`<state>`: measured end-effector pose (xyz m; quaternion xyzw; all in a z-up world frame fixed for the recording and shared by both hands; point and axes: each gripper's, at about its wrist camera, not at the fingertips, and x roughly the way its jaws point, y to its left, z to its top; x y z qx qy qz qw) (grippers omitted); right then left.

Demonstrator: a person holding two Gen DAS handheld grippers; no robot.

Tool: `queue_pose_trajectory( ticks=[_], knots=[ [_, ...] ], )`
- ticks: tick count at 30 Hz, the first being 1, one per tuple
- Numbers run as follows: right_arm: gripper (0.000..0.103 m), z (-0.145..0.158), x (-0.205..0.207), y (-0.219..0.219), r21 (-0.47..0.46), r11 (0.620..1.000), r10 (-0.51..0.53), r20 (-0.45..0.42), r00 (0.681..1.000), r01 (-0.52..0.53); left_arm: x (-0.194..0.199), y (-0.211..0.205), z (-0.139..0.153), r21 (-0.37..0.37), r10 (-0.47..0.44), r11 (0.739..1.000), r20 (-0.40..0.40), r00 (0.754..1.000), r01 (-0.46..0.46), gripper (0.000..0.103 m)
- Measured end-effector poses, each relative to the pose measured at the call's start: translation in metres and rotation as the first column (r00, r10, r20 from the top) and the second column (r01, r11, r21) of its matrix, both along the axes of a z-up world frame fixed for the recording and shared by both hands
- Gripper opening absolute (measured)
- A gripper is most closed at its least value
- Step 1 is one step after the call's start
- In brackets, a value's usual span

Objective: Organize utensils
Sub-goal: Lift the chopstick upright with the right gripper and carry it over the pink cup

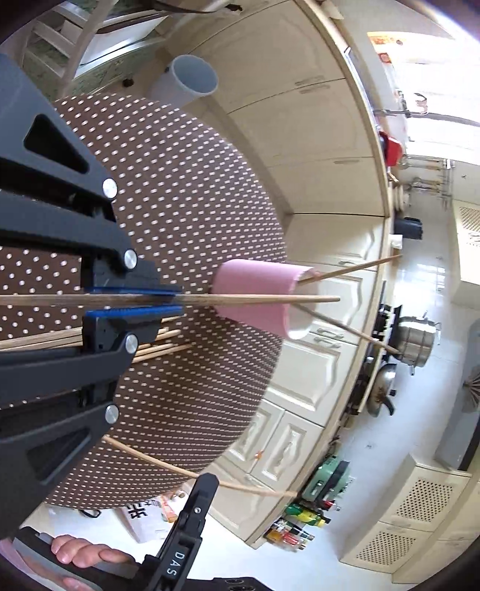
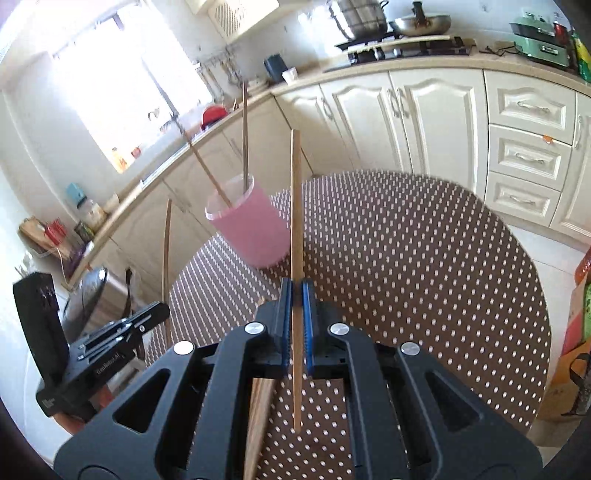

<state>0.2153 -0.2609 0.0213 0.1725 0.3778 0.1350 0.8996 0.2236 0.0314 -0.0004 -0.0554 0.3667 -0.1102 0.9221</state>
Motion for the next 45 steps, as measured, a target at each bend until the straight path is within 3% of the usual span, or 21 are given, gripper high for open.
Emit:
queue_pose_trajectory(
  ticks=[9, 16, 21, 26, 34, 45],
  knots=[
    [0.006, 0.043, 0.013, 0.005, 0.038, 0.998, -0.059, 0.094, 0.994, 0.055, 0.027, -0.008, 0.046, -0.014, 0.056, 0.998, 0.111, 0.992, -0.054, 0.007],
    [0.006, 0.085, 0.03, 0.008, 0.08, 0.995, -0.071, 0.188, 0.98, 0.057, 0.046, -0.01, 0.086, -0.085, 0.08, 0.995, 0.236, 0.969, -0.061, 0.007],
    [0.006, 0.11, 0.044, 0.017, 0.077, 0.995, -0.077, 0.262, 0.962, 0.059, 0.062, -0.018, 0.105, -0.092, 0.096, 0.993, 0.313, 0.945, -0.07, 0.007],
    [0.006, 0.122, 0.069, 0.033, 0.077, 0.997, -0.052, 0.307, 0.95, 0.029, 0.092, -0.022, 0.11, -0.114, 0.096, 0.991, 0.296, 0.95, -0.064, 0.007],
    [0.006, 0.113, 0.117, 0.056, 0.072, 0.997, -0.017, 0.317, 0.948, -0.007, 0.144, -0.027, 0.106, -0.114, 0.128, 0.989, 0.303, 0.944, -0.098, 0.007],
    [0.006, 0.065, 0.17, 0.074, 0.049, 0.999, -0.002, 0.228, 0.974, -0.009, 0.191, -0.033, 0.079, -0.086, 0.178, 0.984, 0.351, 0.919, -0.158, 0.007]
  ],
)
